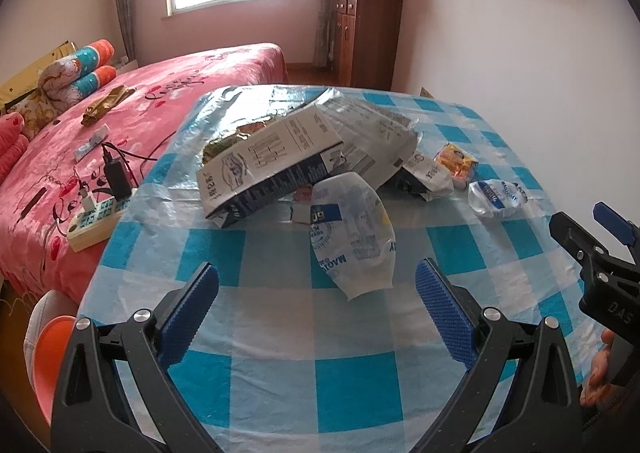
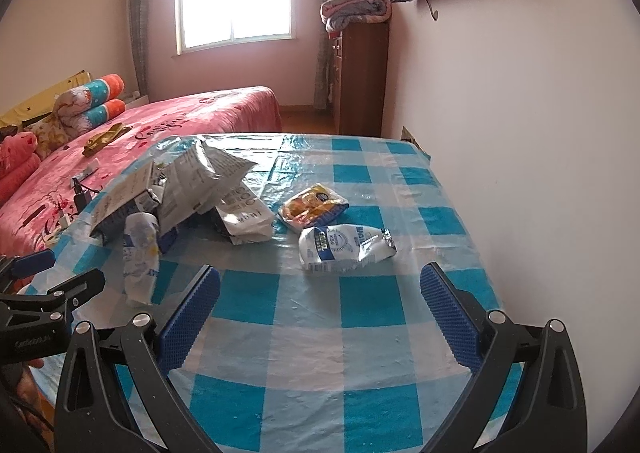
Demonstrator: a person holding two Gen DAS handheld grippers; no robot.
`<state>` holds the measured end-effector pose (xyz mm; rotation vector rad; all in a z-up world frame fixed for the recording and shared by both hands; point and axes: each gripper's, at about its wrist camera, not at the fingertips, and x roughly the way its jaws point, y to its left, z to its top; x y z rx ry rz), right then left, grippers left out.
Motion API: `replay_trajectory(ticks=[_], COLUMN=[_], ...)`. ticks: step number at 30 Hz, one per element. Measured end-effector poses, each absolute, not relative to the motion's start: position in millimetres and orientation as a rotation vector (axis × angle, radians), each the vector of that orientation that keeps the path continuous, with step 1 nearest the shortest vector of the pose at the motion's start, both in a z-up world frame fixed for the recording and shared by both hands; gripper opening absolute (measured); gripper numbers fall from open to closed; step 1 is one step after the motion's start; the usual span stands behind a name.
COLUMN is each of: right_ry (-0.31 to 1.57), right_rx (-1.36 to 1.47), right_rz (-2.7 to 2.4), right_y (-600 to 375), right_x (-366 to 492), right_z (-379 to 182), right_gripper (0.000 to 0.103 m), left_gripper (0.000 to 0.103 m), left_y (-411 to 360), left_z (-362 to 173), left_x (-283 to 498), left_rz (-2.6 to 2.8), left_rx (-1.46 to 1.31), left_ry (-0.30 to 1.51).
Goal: Collect trash
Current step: 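Move the left tool toward the white MAGICDAY milk pouch on the table, then close the left gripper on the white MAGICDAY milk pouch and lift it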
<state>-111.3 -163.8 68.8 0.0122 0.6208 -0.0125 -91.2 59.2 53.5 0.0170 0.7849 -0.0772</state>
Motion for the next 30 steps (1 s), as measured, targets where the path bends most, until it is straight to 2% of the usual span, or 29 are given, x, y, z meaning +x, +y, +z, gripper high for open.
replay_trajectory(ticks=[30], right_ry=[0.731], right_rx=[0.099], right_rz=[0.004], right_y=[-201], right_x=[-80], right_z=[23], right_gripper=[0.099], left_gripper=[0.099], left_y=[32], left_z=[16], left_x=[-49], left_rz=[-0.066], left_rx=[0.063], left_ry=[0.849])
